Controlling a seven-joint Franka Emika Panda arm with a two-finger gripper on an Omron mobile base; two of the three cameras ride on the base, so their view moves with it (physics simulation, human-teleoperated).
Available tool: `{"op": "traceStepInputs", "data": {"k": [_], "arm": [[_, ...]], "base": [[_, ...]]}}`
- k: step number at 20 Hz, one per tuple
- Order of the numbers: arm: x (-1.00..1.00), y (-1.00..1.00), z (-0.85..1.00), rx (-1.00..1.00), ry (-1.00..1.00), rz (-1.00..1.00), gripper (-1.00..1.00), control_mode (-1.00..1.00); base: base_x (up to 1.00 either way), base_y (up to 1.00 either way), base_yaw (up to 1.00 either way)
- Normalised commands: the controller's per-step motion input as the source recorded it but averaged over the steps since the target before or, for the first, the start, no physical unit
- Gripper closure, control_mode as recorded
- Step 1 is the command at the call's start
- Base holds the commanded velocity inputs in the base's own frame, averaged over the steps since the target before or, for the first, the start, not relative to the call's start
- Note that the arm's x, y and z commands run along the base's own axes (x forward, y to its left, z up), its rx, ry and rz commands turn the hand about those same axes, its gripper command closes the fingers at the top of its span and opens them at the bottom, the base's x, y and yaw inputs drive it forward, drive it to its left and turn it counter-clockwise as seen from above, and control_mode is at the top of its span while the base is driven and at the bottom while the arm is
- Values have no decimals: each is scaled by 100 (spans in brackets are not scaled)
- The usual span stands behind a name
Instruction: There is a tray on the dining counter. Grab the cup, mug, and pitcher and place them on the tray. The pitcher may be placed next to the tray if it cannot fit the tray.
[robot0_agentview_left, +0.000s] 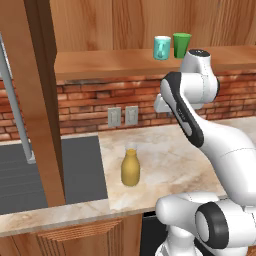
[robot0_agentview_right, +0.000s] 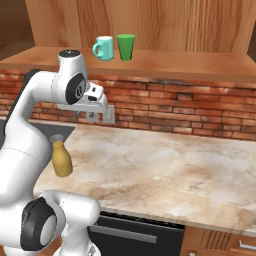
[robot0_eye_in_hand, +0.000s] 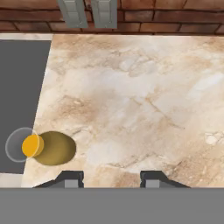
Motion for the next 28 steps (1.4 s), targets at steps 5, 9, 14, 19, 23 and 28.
{"op": "traceStepInputs", "data": {"k": [5, 9, 14, 19, 23, 28], "arm": [[-5, -4, 9, 0, 0, 0, -100, -100], [-17, -13, 30, 0, 0, -5, -100, -100], [-26, -15, 42, 1, 0, -7, -100, -100], [-31, -13, 50, 1, 0, -12, -100, -100], [-24, -15, 51, 5, 0, -18, -100, -100], [-22, -21, 41, 16, -3, -22, -100, -100]], "base": [[0, 0, 0], [0, 0, 0], [0, 0, 0], [0, 0, 0], [0, 0, 0], [0, 0, 0]]}}
